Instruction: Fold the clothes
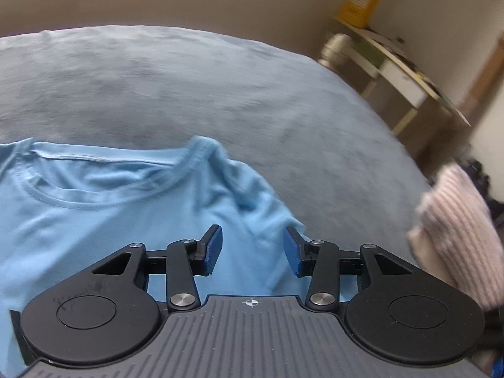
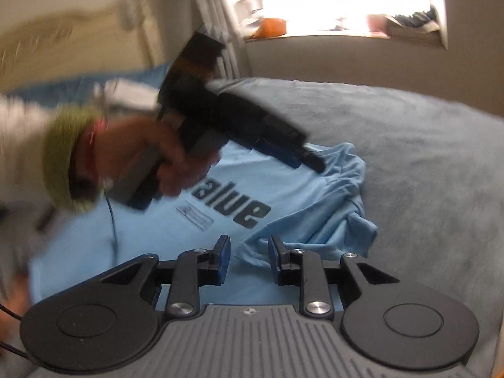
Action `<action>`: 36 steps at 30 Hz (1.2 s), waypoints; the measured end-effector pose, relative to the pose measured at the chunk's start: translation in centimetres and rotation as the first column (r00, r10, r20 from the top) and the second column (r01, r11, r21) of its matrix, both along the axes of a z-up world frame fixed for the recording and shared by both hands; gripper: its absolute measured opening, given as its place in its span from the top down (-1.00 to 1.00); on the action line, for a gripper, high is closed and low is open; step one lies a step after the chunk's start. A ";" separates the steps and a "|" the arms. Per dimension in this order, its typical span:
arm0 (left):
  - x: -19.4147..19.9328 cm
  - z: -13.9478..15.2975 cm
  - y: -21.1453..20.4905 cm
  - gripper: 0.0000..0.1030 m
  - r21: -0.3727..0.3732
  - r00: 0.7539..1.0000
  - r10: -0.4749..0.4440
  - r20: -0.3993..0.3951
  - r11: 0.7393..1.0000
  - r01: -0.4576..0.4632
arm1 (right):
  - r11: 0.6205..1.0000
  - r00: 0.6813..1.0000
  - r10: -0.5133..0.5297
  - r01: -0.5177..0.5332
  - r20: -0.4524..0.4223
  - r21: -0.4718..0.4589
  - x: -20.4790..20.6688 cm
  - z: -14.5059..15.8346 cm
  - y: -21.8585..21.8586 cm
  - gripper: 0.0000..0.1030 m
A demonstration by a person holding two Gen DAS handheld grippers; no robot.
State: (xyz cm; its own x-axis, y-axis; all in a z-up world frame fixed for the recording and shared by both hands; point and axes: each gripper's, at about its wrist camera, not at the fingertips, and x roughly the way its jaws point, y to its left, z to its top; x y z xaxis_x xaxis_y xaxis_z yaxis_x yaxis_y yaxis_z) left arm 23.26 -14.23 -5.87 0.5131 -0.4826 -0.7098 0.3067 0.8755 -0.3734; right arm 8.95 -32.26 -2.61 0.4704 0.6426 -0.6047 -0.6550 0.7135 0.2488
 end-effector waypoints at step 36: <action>-6.1 -3.0 0.2 1.00 0.093 0.990 0.023 -0.137 0.996 -0.010 | 0.737 0.724 -0.342 0.602 -0.599 0.307 4.5 -7.4 -8.9 1.00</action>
